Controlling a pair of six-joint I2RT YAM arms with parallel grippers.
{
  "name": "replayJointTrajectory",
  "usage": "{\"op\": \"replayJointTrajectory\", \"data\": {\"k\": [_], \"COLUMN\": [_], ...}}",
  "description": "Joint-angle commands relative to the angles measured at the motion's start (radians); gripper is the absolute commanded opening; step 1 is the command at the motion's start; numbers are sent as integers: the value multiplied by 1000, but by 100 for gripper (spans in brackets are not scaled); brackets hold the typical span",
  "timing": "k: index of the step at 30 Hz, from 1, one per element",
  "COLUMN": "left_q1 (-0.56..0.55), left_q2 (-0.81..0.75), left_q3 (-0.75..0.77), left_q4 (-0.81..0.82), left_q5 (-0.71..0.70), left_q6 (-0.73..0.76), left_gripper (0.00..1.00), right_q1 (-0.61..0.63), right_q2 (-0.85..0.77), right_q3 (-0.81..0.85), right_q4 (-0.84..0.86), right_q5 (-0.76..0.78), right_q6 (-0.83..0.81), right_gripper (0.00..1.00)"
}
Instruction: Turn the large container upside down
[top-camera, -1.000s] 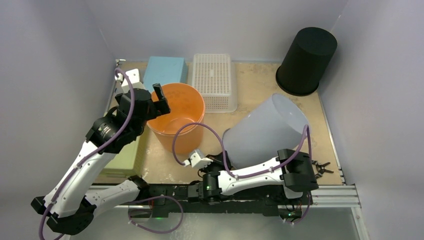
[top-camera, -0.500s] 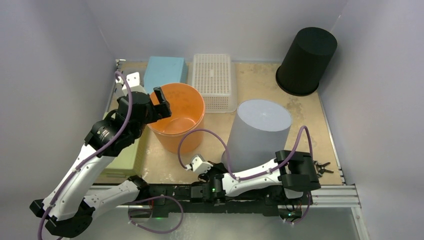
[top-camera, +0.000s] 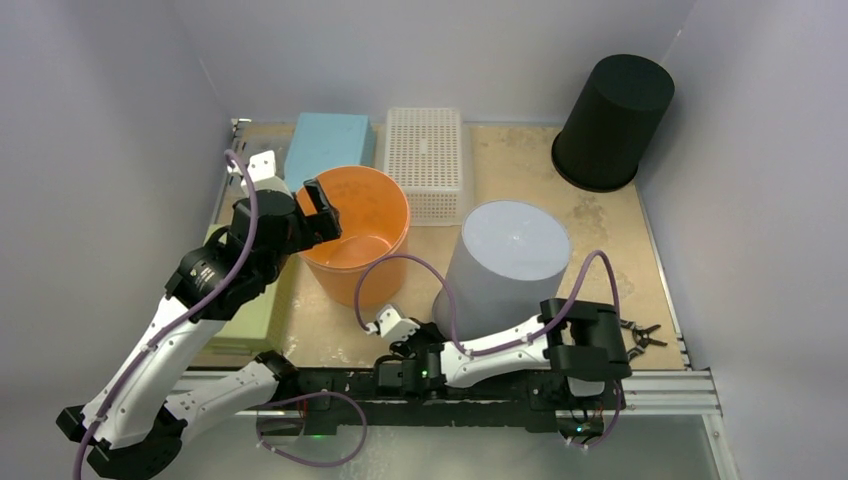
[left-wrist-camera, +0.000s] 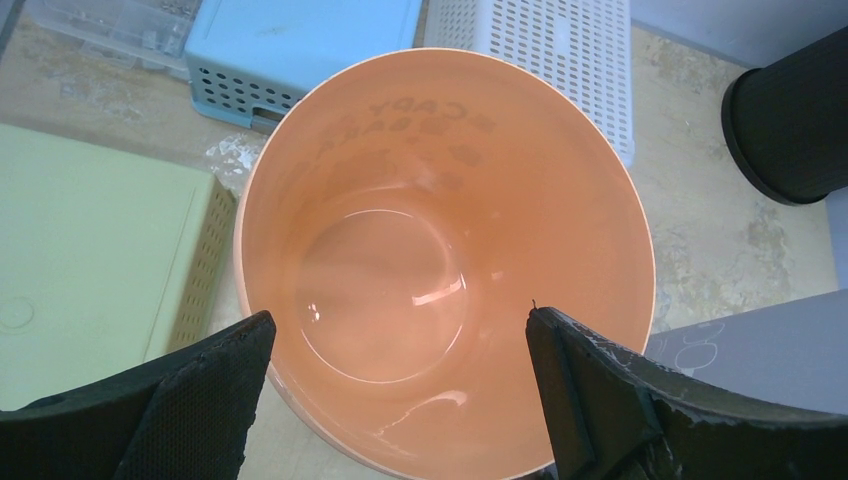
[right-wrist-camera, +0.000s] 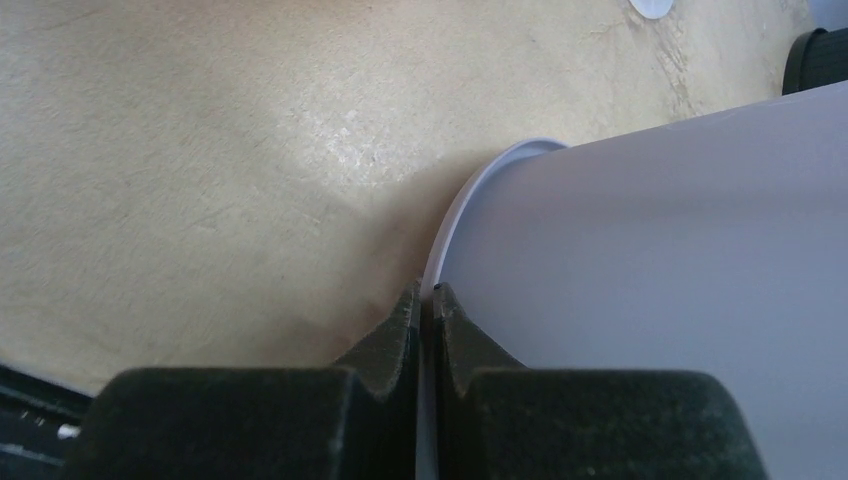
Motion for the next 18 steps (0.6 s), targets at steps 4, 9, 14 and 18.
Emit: {"op": "replayJointTrajectory", "data": {"k": [4, 9, 14, 18], "left_q1": [5, 5, 5, 5], "left_q2": [-40, -52, -60, -64], "left_q3": [-17, -18, -22, -23], "left_q4": [30, 24, 20, 18], "left_q5": [4, 4, 8, 14], "left_q6": [-29, -33, -37, -39], "left_gripper": [95, 95, 95, 95], "right_q1": [-68, -112, -117, -119], "right_q2": [28, 26, 39, 44], "right_q3": [-33, -43, -23, -14], "right_q4": [80, 149, 139, 99], "right_q5": [132, 140, 128, 121], "right_q6": [28, -11, 6, 36], "right_gripper": [0, 0, 0, 4]}}
